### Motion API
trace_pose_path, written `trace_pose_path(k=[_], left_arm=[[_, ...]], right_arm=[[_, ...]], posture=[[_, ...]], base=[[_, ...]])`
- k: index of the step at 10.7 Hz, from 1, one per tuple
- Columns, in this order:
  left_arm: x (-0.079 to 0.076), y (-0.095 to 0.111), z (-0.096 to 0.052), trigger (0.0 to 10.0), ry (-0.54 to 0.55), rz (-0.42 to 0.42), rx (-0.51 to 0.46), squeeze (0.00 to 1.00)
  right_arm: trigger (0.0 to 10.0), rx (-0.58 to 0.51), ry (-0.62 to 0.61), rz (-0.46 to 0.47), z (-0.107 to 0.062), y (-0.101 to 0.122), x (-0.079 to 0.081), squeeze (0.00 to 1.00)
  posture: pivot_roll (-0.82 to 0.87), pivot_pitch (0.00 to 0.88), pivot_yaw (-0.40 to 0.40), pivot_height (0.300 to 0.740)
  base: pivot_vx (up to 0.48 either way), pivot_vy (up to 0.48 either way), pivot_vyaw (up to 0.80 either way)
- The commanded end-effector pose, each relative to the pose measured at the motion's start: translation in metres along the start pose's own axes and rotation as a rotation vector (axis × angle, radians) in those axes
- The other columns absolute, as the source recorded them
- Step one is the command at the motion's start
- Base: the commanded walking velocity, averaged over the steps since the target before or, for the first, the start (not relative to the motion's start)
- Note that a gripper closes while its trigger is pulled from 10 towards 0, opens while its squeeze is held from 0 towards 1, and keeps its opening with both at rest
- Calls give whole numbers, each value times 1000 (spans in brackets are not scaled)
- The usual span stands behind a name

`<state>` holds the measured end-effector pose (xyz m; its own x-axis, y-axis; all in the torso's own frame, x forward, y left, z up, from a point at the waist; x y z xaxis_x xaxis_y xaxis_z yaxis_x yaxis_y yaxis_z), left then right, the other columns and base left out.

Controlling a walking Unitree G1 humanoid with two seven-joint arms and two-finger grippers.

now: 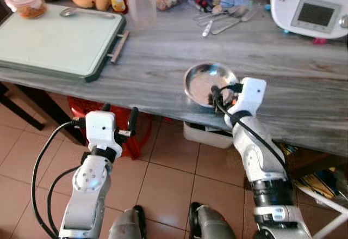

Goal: Setting the table

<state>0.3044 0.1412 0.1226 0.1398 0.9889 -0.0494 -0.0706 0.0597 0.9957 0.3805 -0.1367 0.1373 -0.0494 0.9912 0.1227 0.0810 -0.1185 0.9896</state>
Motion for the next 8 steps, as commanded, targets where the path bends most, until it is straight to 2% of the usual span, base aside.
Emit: trace_pose_path(k=[1, 3, 5, 6, 8], left_arm=[[1, -4, -1, 10000, 6, 11, 15, 0], [3, -5, 0, 10000, 18, 17, 19, 0], [4, -4, 0, 10000, 26, 18, 16, 0], [4, -2, 1, 10000, 31, 10, 7, 0], [4, -7, 5, 10000, 65, -21, 29, 0]], right_arm=[[10000, -33, -10, -5, -3, 2, 0, 1000], [10000, -37, -12, 10, -3, 0, -1, 1000], [10000, -90, -32, 8, -3, 10, -7, 1000], [10000, -143, -43, -112, -5, 22, -9, 1000], [10000, -260, -22, -218, -10, 42, 0, 1000]], posture=[[-24, 206, -6, 740], [-21, 206, -7, 740], [-18, 207, -8, 740], [-18, 207, -8, 740], [-20, 191, -10, 740]], base=[[0, 0, 0], [0, 0, 0], [0, 0, 0], [0, 0, 0], [0, 0, 0]])
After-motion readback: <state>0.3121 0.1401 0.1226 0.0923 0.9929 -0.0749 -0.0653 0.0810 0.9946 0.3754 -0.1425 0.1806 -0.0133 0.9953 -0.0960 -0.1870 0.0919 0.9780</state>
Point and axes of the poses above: a point about 5 cm out from each wrist's last joint towards the gripper, its own z axis pointing out of the wrist towards the gripper, its own y axis along the axis of the wrist's last joint, x = y × z, the point moved 5 cm from there along z, pointing out of the wrist towards the gripper, and after that the axes turned 4 degrees about -z, right-handed, at the moved point
